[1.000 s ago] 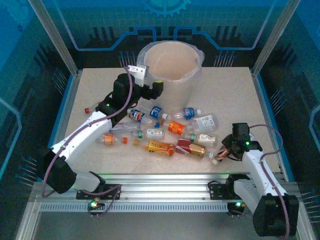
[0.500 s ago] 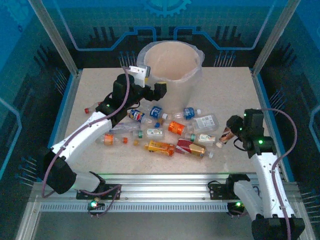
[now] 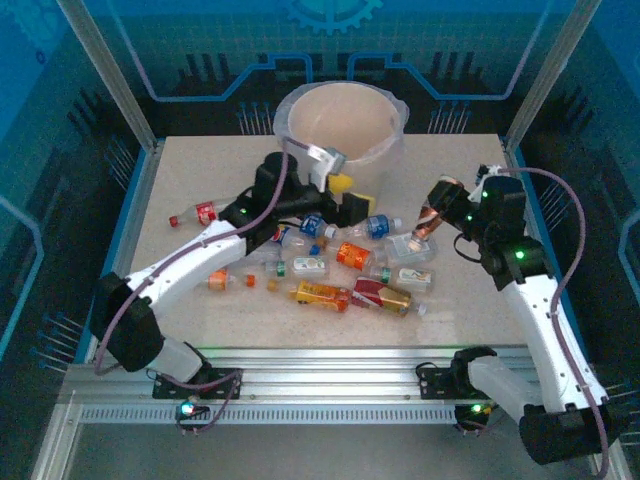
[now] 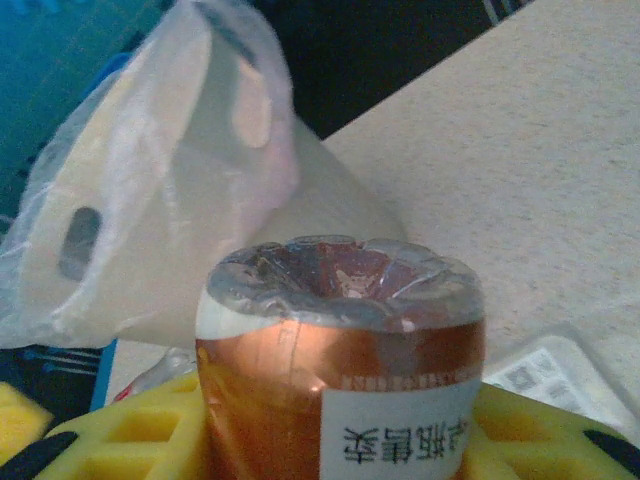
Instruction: Put the plastic bottles in the bin
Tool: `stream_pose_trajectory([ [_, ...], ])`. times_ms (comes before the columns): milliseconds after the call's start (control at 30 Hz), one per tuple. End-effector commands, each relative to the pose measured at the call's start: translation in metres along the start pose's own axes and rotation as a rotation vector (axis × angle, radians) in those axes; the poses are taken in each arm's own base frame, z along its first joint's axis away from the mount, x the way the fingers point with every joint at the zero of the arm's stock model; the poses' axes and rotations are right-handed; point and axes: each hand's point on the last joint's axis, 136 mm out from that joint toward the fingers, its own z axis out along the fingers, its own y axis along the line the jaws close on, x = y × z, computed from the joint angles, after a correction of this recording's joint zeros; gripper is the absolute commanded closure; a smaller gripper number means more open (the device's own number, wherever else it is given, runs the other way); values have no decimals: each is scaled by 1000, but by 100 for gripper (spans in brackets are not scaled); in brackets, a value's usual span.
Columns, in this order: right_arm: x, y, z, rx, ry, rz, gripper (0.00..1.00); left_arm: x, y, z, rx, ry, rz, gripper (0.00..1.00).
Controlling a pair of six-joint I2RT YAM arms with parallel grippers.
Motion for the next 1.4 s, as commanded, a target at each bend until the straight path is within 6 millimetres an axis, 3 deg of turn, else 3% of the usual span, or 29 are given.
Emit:
stream_pose_trajectory([
  [0, -18, 41, -2, -115, -53, -17, 65, -7, -40, 15, 134, 14, 91, 1],
  [267, -17, 84, -2, -223, -55, -41, 65, 0, -40, 44, 153, 30, 62, 1],
  [500, -15, 98, -7, -267, -69, -31, 64, -3, -38, 58, 166, 13, 31, 9],
  [700, -10, 101, -8, -274, -61, -36, 64, -7, -38, 65, 182, -3, 5, 28],
  [867, -9, 97, -8, -261, -67, -37, 62, -11, -41, 65, 195, -16, 2, 63],
  [967, -9, 96, -9, -252, -71, -45, 60, -13, -40, 63, 186, -22, 11, 74],
  [1033, -11, 97, -9, -246, -71, -53, 48, -15, -39, 61, 172, -26, 19, 77],
  [1133, -15, 101, -14, -243, -70, -78, 6, -17, -35, 58, 134, -28, 32, 79],
  [1167, -18, 103, -17, -239, -71, -93, 0, -17, -33, 58, 119, -27, 36, 79],
  [1367, -37, 111, -44, -212, -101, -175, 0, -24, -18, 47, 14, -26, 78, 79],
])
